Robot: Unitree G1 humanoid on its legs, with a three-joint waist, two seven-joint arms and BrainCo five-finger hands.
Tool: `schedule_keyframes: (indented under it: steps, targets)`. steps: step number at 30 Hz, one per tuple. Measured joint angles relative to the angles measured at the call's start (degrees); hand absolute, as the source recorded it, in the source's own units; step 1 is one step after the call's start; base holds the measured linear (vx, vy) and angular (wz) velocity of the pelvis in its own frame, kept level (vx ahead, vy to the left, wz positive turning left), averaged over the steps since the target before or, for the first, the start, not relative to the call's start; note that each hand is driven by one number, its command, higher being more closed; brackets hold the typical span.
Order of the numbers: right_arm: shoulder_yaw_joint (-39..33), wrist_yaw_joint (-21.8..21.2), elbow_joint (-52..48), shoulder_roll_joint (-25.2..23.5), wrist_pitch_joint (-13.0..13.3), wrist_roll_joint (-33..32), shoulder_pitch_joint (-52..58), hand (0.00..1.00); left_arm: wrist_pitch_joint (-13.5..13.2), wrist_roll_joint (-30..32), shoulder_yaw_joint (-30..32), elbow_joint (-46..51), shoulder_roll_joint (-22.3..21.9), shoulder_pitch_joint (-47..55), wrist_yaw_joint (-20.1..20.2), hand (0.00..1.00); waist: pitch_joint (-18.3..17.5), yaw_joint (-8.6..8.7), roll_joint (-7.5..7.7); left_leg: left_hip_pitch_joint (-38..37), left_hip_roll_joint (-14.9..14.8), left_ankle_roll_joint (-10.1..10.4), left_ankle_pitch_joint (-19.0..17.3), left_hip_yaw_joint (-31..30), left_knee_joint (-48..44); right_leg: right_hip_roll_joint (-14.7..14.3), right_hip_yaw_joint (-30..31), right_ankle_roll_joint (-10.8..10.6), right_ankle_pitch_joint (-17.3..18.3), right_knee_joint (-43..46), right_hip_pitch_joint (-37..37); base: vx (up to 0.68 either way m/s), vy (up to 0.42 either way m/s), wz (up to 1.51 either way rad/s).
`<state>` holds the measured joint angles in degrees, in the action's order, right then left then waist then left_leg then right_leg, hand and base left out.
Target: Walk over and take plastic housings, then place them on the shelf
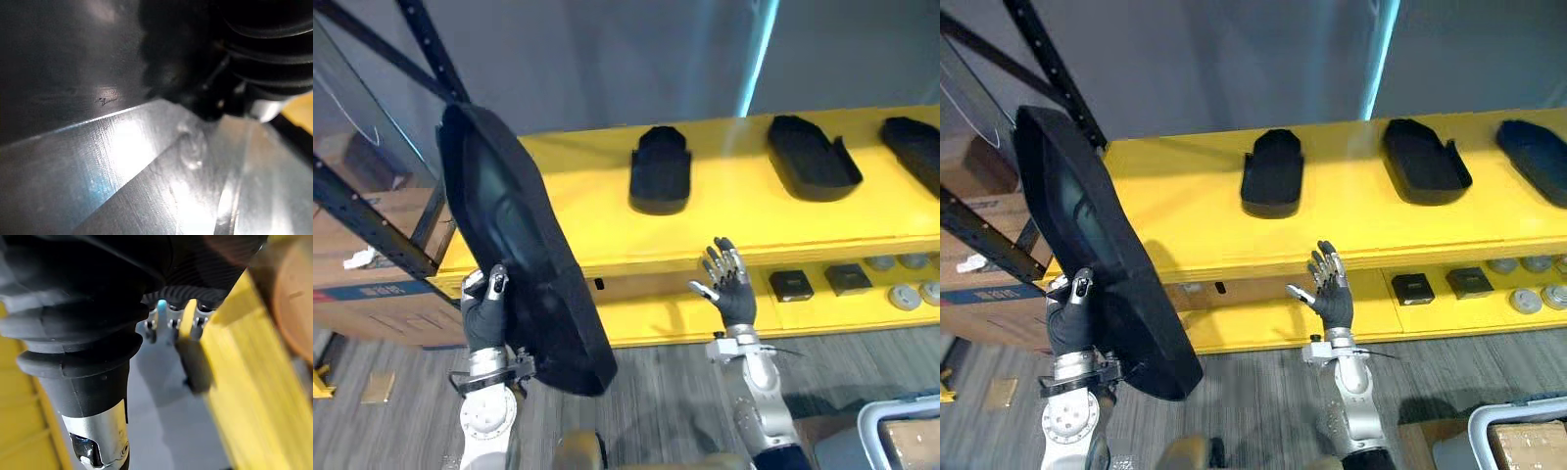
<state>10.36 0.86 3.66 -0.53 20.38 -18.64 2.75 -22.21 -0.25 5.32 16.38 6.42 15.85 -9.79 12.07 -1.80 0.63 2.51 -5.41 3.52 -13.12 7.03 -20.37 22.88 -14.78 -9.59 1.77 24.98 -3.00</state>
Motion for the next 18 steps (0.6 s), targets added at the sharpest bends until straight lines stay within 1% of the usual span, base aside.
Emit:
schedule_keyframes:
  steps: [1,2,4,5,6,7,9,11,12,13,14,16,17,18]
  targets:
    - [-0.04,-0.11,-1.52,-0.01,0.32,0.82,0.31,0.00,0.01,-0.78,0.22,0.02,0.18,-0.07,0.04,1.00,0.00,-0.01,0.08,-0.71,0.12,-0.30,0.71,-0.27,2.38,-3.55,0.89,-0.87,2.85,-0.56,0.47,0.02,0.147,0.24]
    - [-0.11,-0.02,-2.31,0.01,0.69,1.32,0.58,0.00,0.04,-1.37,0.17,0.02,0.09,-0.05,-0.01,1.00,-0.09,0.01,0.09,-0.81,0.25,-0.58,1.12,-0.33,3.49,-5.27,0.93,-0.97,3.96,-1.36,0.96,0.03,0.109,0.15]
    - [-0.13,0.11,-3.86,0.09,1.50,1.51,1.00,0.00,0.76,-2.08,0.07,0.53,-0.14,-0.11,-0.66,1.00,-0.28,0.10,0.38,-1.48,1.18,-0.77,2.85,-0.37,7.24,-11.39,0.97,0.68,4.84,-9.22,1.60,0.06,0.044,0.08]
    - [-0.13,0.08,-3.94,0.12,1.50,1.51,1.01,0.00,1.10,-2.07,-0.10,0.56,-0.21,-0.12,-1.01,1.00,-0.35,0.10,0.49,-1.34,1.46,-0.40,3.20,-0.31,7.59,-12.33,0.97,1.35,4.87,-11.90,1.52,0.08,-0.031,0.06]
    - [-0.19,-0.15,-4.00,0.70,1.49,1.46,1.09,0.00,1.99,-2.03,-1.05,0.37,-0.82,-0.01,-1.97,1.00,-0.72,0.39,0.18,-1.17,1.47,-0.17,3.65,-0.58,7.95,-13.39,1.41,1.98,3.87,-14.93,0.04,0.14,-0.046,0.02]
    - [-0.19,-0.76,-4.16,1.06,1.49,1.47,1.38,0.00,2.81,-2.01,-2.08,0.50,-1.22,0.05,-3.15,1.00,-1.29,0.46,-1.10,-0.65,1.03,0.09,4.18,-0.56,8.43,-14.32,1.84,2.50,2.21,-17.03,-0.05,0.13,-0.042,0.03]
    - [-0.18,-1.23,-5.18,2.04,1.42,1.48,1.37,0.00,3.46,-1.42,-3.20,1.00,-1.72,0.00,-4.31,1.00,-1.64,0.95,-1.77,-0.35,0.71,0.23,4.41,-0.46,8.95,-15.05,1.90,2.90,1.87,-18.53,-0.20,0.13,-0.059,-0.01]
    - [-0.15,-1.43,-6.49,3.03,1.23,1.48,1.37,0.00,3.93,-1.32,-3.30,0.98,-2.67,0.12,-6.11,1.00,-1.76,1.14,-1.97,-0.36,0.28,0.36,4.30,-0.37,8.23,-15.94,2.05,3.38,2.01,-18.54,-0.95,0.10,-0.065,0.02]
    - [-0.13,-1.59,-7.20,3.47,1.22,1.49,1.36,0.00,4.07,-1.33,-3.27,0.94,-2.57,0.32,-7.00,1.00,-1.73,1.16,-1.99,0.44,-0.07,0.61,3.98,-0.48,6.42,-16.08,2.04,3.83,2.30,-18.40,-1.23,0.09,-0.049,0.20]
    - [-0.10,-1.85,-7.84,3.74,1.22,1.50,1.13,0.00,4.09,-1.53,-2.95,0.86,-2.46,0.23,-8.12,1.00,-1.33,1.07,-1.87,2.63,-0.46,0.47,3.83,-0.60,1.23,-16.16,1.90,4.66,2.88,-17.89,-1.39,0.08,-0.044,0.22]
    - [-0.10,-2.02,-7.82,3.85,1.19,1.51,0.89,0.00,4.09,-1.54,-2.70,0.76,-2.56,-0.14,-8.55,1.00,-0.86,1.00,-1.91,3.90,-0.82,0.46,3.84,-0.62,-2.25,-16.18,1.82,4.73,2.93,-17.69,-1.85,0.06,-0.045,0.20]
    - [-0.16,-2.02,-7.83,4.74,1.12,1.46,1.22,0.00,4.38,-0.78,-1.93,0.41,-2.91,0.36,-9.45,1.00,0.49,0.59,-2.81,5.65,-1.71,0.41,3.88,-0.91,-10.31,-16.68,1.84,5.43,3.86,-17.68,-4.93,0.04,-0.038,0.12]
    - [-0.09,-2.28,-8.12,4.95,1.08,1.43,1.71,0.00,4.79,0.93,-0.73,0.38,-3.19,0.57,-10.03,1.00,0.44,0.41,-2.88,4.87,-1.55,0.36,3.91,-1.44,-9.90,-16.00,1.92,5.23,5.11,-17.59,-6.22,0.04,-0.007,0.14]
    - [-0.29,-2.29,-8.38,5.03,1.08,1.41,1.69,0.00,4.79,1.60,-0.21,0.44,-3.34,0.36,-10.15,1.00,0.39,0.42,-2.90,4.27,-1.33,0.26,3.98,-1.52,-8.32,-15.87,1.95,5.12,5.37,-17.48,-6.16,0.03,-0.004,0.21]
